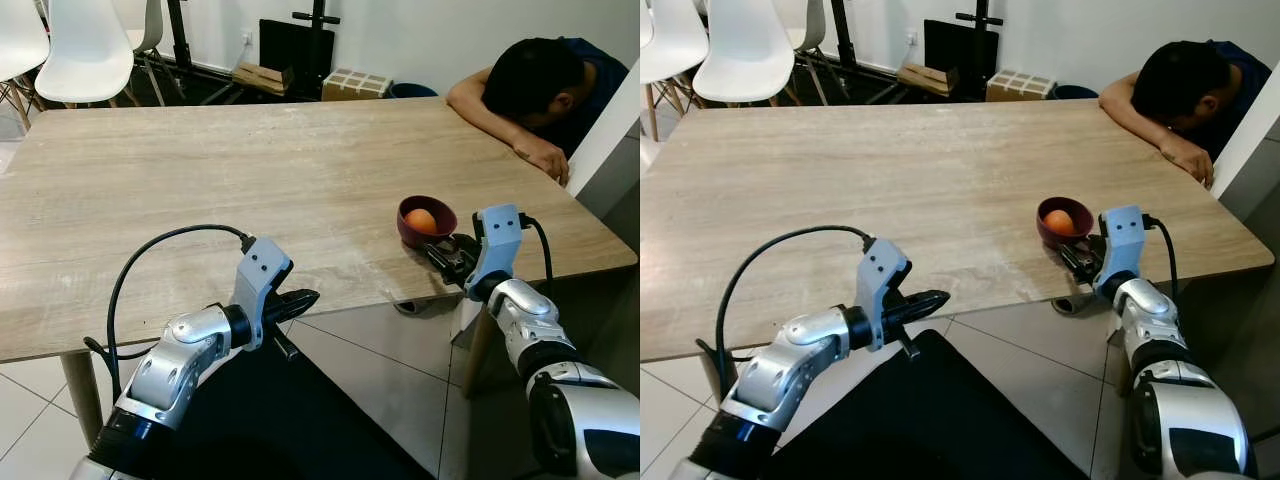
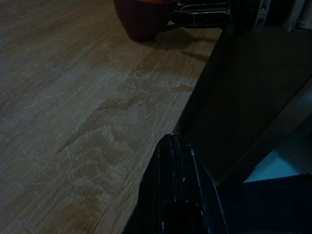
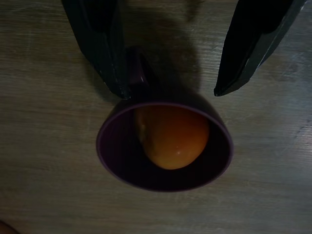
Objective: Restocking fridge
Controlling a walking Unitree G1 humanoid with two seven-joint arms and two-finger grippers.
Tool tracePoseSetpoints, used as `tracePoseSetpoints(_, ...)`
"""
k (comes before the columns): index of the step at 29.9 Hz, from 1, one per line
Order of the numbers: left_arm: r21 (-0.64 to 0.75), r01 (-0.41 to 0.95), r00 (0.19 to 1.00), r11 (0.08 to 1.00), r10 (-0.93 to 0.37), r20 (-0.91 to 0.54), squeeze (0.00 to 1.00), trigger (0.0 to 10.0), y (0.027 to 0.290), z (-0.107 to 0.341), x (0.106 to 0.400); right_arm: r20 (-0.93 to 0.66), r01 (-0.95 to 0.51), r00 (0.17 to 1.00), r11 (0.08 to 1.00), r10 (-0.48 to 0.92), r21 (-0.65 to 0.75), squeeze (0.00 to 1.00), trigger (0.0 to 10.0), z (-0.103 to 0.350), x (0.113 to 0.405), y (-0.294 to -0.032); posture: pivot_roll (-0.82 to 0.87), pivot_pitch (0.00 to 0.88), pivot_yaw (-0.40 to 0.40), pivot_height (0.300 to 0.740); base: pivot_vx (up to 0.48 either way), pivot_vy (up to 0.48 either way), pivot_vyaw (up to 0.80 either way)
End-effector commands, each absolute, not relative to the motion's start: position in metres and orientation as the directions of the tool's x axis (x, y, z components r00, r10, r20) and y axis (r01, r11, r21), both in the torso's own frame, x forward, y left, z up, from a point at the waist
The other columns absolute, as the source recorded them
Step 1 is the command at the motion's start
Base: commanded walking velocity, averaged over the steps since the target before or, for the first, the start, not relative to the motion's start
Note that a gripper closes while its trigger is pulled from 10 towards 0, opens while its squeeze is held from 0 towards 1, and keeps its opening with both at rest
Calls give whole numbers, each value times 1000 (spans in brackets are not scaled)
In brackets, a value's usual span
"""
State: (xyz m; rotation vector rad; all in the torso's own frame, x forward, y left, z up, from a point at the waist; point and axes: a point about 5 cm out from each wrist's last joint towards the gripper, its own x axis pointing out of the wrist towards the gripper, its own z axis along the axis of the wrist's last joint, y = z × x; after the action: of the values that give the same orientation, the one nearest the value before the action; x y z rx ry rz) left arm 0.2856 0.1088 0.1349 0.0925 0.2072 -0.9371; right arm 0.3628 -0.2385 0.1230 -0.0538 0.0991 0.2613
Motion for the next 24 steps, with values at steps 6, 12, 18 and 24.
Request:
tracePoseSetpoints(6, 16, 804, 581, 594, -779, -236, 0, 10000, 112, 134, 284, -131, -320, 940, 947, 316, -15, 0, 10000, 114, 363, -220, -37, 67, -61, 731, 0, 0, 0)
tracePoseSetpoints(12, 18, 802, 584, 597, -777, -234, 0, 10000, 113, 135, 284, -123, -327, 938, 945, 324, -3, 0, 10000, 115, 365, -215, -35, 68, -62, 731, 0, 0, 0)
tracePoseSetpoints(18, 24, 796, 594, 605, -771, -231, 0, 10000, 114, 136, 284, -100, -313, 945, 950, 312, 10, 0, 10000, 122, 370, -212, -30, 73, -69, 731, 0, 0, 0)
tracePoseSetpoints(24, 30, 786, 607, 617, -762, -224, 0, 10000, 116, 137, 285, -83, -274, 959, 962, 272, -11, 0, 10000, 132, 375, -215, -31, 74, -71, 731, 0, 0, 0)
